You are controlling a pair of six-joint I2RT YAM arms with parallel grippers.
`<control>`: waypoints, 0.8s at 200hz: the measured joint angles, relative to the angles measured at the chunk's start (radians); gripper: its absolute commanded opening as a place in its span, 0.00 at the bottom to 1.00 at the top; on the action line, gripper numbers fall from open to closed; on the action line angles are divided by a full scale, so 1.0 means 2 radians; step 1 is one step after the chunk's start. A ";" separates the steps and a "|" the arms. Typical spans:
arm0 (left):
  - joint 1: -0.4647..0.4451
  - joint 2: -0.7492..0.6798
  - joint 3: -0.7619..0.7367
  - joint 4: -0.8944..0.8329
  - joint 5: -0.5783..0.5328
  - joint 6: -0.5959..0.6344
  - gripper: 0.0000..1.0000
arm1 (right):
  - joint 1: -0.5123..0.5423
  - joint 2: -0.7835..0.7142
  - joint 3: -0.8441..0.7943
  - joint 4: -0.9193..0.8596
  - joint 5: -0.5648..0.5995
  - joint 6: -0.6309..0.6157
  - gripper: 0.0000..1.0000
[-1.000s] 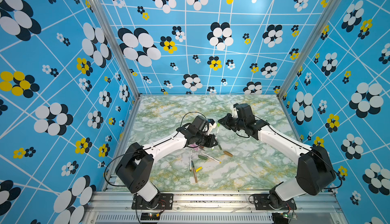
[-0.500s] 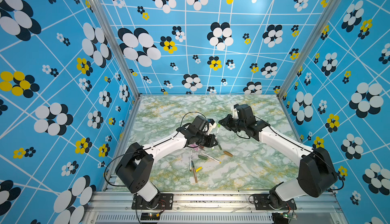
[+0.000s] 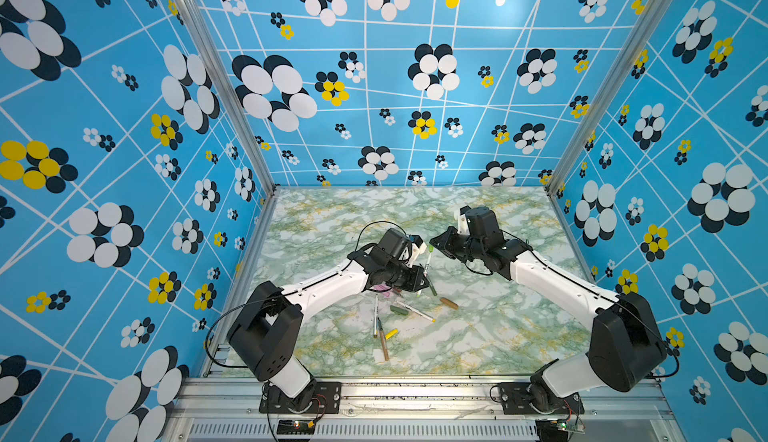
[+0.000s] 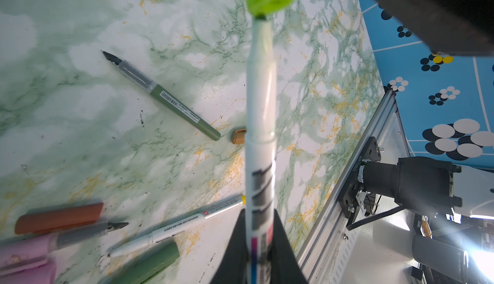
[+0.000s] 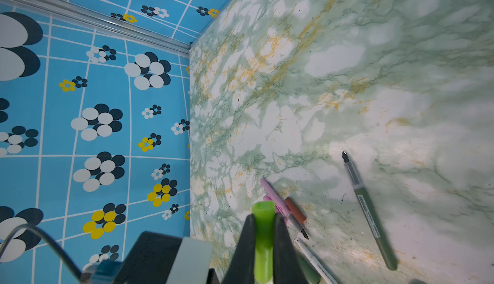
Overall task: Insert the pens into the pen caps
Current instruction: 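Align the cap above the marker tip held by the left gripper, then lower the lime-green cap onto the marker tip with the right gripper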
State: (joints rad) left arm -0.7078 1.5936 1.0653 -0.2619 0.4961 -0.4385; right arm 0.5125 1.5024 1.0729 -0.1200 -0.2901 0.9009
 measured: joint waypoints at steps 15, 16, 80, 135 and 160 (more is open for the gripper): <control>0.000 0.000 0.000 0.002 0.000 0.000 0.00 | 0.000 0.000 0.000 -0.001 0.000 -0.002 0.01; 0.000 0.000 0.000 0.002 0.000 0.000 0.00 | 0.000 0.000 0.000 -0.001 0.000 -0.002 0.01; 0.000 0.000 0.000 0.004 -0.002 0.000 0.00 | 0.001 0.000 0.000 -0.002 0.000 -0.009 0.00; 0.000 0.000 0.000 0.008 -0.008 -0.004 0.00 | 0.001 0.000 0.000 -0.002 0.000 -0.013 0.00; 0.000 0.000 0.000 0.011 -0.009 -0.006 0.00 | 0.004 0.000 0.000 -0.002 0.000 -0.013 0.00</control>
State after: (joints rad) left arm -0.7074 1.5936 1.0657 -0.2390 0.4774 -0.4503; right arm 0.5209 1.5021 1.0721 -0.1242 -0.2901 0.8749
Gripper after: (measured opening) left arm 0.132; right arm 0.114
